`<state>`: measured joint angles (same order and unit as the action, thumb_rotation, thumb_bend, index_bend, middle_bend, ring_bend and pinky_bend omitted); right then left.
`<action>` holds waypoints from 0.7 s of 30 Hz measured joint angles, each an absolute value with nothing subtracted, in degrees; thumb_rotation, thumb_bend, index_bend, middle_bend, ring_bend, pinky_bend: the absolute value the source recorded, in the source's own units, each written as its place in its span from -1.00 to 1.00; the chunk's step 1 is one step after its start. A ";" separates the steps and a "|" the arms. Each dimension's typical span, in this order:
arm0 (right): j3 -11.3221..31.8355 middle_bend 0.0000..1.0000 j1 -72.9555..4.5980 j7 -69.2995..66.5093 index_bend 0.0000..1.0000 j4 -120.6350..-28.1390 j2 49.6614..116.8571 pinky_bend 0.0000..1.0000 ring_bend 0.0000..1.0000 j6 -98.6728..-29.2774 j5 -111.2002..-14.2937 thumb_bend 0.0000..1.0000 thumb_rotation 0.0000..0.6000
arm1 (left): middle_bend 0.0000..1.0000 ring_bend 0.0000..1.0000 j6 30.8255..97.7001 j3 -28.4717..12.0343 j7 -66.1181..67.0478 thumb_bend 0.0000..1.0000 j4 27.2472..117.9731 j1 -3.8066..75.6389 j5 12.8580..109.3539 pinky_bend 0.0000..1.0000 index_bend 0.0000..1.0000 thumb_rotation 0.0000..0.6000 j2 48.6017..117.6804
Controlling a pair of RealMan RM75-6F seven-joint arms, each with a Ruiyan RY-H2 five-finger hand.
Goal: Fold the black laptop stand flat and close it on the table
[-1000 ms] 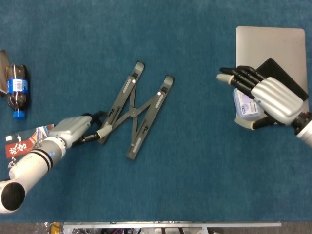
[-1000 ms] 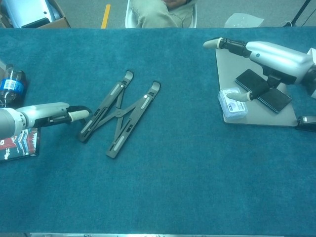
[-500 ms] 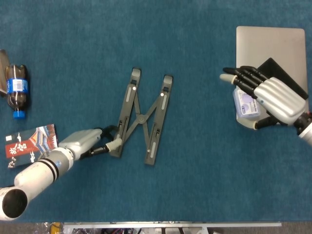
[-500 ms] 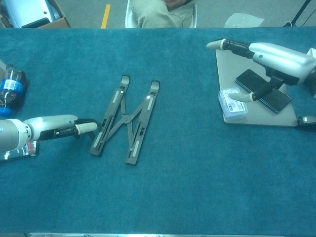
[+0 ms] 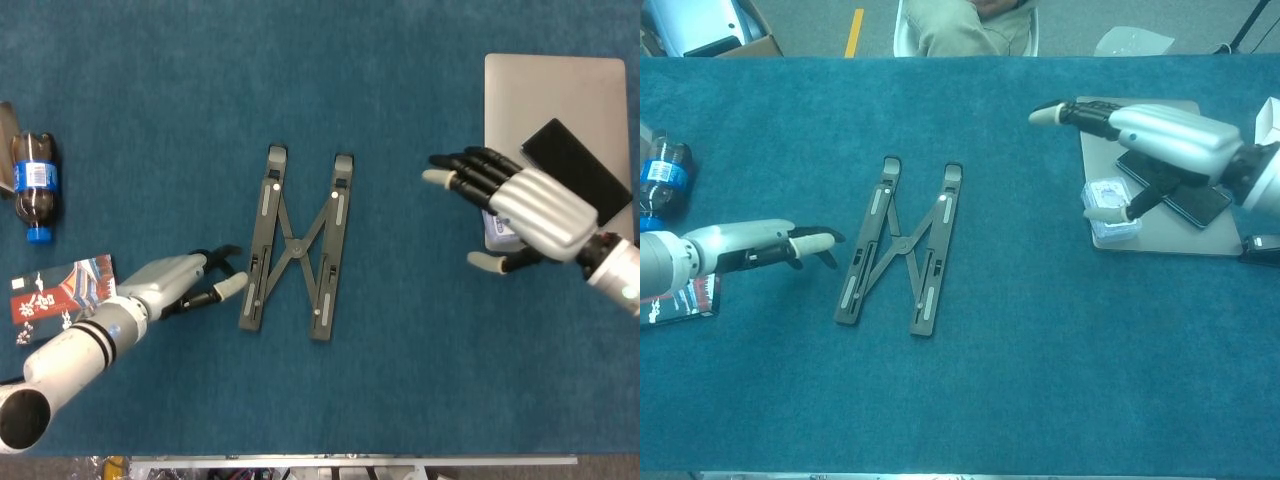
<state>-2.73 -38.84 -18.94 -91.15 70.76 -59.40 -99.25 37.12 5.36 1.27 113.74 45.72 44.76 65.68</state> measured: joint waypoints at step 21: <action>-0.58 -1.00 -43.70 -2.25 -1.00 -78.63 88.26 -1.00 -1.00 -57.59 -102.34 -0.89 1.00 | -0.73 -1.00 35.42 1.93 -4.78 -0.50 111.64 45.93 40.41 -0.73 -1.00 -0.92 68.85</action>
